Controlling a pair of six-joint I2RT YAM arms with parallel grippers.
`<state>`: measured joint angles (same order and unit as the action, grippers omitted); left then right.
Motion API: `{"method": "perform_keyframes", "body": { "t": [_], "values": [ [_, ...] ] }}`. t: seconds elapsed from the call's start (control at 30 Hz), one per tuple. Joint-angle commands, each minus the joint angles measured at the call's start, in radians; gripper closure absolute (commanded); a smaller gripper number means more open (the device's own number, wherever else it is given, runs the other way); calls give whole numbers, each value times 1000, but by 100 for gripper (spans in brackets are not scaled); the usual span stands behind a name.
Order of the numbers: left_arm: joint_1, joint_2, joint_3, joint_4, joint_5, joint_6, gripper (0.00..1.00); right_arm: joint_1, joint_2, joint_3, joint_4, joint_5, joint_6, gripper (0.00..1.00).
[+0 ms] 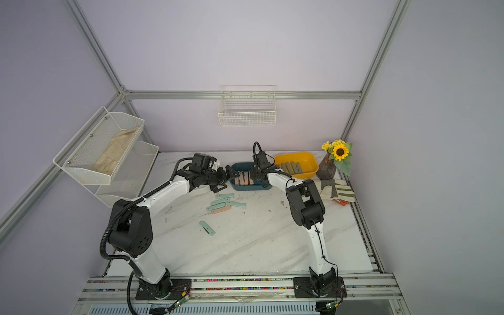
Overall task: Place the fruit knives into the storage box by color
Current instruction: Place the fruit knife in the storage box.
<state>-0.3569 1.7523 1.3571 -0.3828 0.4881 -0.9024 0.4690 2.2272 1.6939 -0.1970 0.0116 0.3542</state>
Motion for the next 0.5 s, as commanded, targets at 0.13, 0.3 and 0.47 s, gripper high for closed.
{"method": "perform_keyframes", "body": {
  "t": [0.13, 0.3, 0.47],
  "values": [
    [-7, -5, 95, 18, 18, 3, 0, -12, 42, 38, 21, 8, 10, 81],
    [-9, -9, 94, 18, 14, 3, 0, -13, 67, 52, 19, -1, 12, 81],
    [-11, -12, 91, 16, 12, 2, 0, -13, 75, 62, 15, -13, 20, 73]
  ]
}}
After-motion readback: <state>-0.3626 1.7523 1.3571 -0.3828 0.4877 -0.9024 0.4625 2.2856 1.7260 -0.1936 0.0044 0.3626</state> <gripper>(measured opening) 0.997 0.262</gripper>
